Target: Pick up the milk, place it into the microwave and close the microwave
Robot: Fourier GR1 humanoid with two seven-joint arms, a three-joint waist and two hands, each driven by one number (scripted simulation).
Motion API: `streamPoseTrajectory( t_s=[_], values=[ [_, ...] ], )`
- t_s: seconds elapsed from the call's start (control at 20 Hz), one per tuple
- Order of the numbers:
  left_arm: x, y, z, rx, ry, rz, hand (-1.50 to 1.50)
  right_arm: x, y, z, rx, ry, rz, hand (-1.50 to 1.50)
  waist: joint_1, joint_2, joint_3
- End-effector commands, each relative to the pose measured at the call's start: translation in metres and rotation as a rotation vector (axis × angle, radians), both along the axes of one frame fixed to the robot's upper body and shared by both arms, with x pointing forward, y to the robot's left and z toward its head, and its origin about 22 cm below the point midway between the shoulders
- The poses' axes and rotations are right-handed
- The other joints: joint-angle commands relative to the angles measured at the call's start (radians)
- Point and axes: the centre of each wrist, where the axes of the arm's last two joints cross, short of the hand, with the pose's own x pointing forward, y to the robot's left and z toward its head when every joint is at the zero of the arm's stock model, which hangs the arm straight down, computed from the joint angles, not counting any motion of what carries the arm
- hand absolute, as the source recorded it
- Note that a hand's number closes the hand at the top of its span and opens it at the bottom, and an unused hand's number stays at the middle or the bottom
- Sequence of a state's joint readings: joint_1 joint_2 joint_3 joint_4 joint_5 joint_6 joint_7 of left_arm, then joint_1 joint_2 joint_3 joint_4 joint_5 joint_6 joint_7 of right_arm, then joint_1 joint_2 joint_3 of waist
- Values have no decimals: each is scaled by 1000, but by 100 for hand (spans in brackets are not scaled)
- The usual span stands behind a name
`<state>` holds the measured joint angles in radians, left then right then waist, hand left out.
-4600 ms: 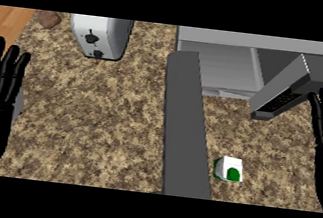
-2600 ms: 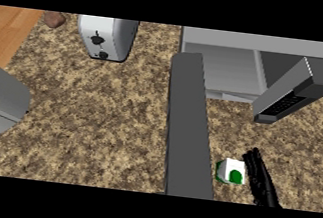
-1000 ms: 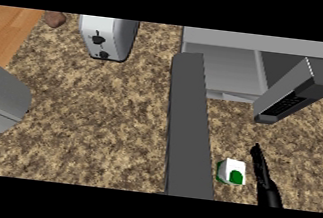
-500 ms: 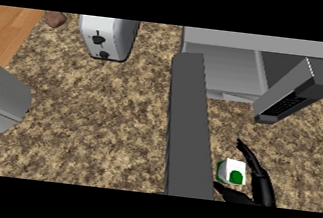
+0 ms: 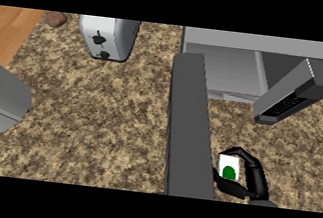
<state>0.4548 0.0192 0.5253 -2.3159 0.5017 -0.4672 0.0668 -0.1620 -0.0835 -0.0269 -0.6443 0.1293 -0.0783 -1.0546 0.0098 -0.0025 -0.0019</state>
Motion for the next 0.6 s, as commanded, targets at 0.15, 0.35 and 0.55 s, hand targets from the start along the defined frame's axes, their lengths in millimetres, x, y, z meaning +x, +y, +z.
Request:
streamPoseTrajectory(
  t_s=[0.15, 0.35, 0.55],
  values=[
    [-4, -4, 1, -3, 2, 1, -150, 14, 0, 9, 39, -93, 79, 150, -1, 2, 2],
    [5, 10, 1, -19, -4, 1, -150, 51, -42, 35, 49, -110, -15, 150, 0, 4, 3],
    [-3, 10, 19, 3, -1, -15, -150, 64, -35, 36, 104, -97, 35, 150, 8, 4, 4]
  ],
)
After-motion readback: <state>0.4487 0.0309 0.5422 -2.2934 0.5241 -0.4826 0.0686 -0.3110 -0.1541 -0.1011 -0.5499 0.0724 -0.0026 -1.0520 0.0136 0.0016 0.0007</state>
